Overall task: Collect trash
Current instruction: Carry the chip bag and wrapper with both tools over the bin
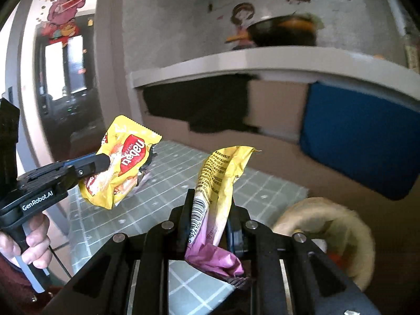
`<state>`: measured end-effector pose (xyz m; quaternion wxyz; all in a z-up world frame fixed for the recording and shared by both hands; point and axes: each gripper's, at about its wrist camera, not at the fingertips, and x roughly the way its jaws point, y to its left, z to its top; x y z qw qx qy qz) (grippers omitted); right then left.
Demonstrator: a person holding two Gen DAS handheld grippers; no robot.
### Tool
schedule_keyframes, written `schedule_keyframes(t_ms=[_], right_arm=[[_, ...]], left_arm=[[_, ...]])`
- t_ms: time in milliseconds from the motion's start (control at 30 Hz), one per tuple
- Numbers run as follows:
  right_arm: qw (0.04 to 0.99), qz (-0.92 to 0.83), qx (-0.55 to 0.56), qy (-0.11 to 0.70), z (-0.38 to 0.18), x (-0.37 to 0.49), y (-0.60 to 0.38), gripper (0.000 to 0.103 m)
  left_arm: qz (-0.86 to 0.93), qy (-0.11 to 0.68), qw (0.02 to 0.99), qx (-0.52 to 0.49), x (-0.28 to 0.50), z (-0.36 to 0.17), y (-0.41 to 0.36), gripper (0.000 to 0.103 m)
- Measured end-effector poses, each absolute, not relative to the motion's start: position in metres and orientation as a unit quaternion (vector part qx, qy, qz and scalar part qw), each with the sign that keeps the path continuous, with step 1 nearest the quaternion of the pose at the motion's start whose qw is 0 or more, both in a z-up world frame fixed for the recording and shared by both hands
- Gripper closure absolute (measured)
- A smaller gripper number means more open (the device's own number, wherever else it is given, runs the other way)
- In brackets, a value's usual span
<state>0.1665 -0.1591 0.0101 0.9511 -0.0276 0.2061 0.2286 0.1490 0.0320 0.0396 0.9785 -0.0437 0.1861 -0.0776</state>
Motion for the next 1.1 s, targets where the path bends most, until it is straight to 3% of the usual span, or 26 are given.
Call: schedule_keyframes(t_ms=[467, 1100], right_arm=[[0.972, 0.118, 0.026, 0.202, 0.016, 0.162, -0.267, 0.085], [0.956, 0.085, 0.080, 0.268, -0.045, 0.227, -0.317, 0.084]], left_arm=[[-0.185, 0.182, 0.965, -0.029, 0.193, 0.045, -0.065, 0.090], [-0.229, 0.276, 0.933, -0.023, 0.275, -0.030, -0.132, 0.090]])
